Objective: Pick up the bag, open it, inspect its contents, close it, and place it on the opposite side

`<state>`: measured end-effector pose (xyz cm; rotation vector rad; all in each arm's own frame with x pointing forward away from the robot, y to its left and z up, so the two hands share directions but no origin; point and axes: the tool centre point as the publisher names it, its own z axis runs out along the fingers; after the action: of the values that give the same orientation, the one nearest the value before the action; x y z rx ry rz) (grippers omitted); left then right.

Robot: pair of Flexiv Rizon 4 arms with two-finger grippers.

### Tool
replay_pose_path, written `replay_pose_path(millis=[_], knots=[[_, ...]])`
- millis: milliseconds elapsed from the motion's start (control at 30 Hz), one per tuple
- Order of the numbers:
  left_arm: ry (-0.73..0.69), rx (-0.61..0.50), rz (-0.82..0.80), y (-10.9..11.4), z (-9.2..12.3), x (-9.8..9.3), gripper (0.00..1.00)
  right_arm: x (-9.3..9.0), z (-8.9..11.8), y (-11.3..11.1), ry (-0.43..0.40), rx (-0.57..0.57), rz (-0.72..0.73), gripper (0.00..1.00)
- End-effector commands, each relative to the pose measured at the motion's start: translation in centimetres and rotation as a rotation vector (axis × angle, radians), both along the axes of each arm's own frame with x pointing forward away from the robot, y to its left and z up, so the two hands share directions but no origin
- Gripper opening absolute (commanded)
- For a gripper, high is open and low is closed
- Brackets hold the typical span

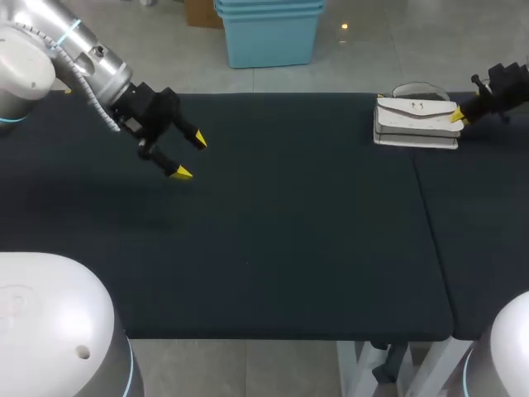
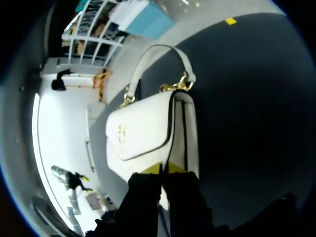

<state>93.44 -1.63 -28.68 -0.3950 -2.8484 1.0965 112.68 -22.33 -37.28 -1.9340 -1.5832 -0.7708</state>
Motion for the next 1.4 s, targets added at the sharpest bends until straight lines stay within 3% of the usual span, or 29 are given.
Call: replay_pose_path(millis=[33, 333, 433, 1067, 1200, 1400], knots=[[-0.001, -0.003, 0.0, 0.0, -0.1, 0.0, 1.0, -0.4, 0.2, 1.3, 0.011, 0.027, 0.047, 0.0], [-0.001, -0.003, 0.0, 0.0, -0.1, 0.0, 1.0, -3.5, 0.8, 6.2, -0.034, 0.014, 0.03, 0.0], [-0.001, -0.003, 0.0, 0.0, -0.1, 0.0, 1.0, -5.2, 1.0, 7.9, 0.001, 0.047, 0.009, 0.0], [-0.001, -0.003, 0.0, 0.0, -0.1, 0.0, 1.0, -5.2, 1.0, 7.9, 0.001, 0.047, 0.009, 0.0], [-0.001, -0.003, 0.0, 0.0, -0.1, 0.0, 1.0, -8.2, 2.1, 10.6, -0.091, 0.036, -0.025, 0.0], [-0.001, -0.003, 0.0, 0.0, -0.1, 0.0, 1.0, -11.6, 2.7, 14.4, -0.136, 0.024, -0.045, 0.0]])
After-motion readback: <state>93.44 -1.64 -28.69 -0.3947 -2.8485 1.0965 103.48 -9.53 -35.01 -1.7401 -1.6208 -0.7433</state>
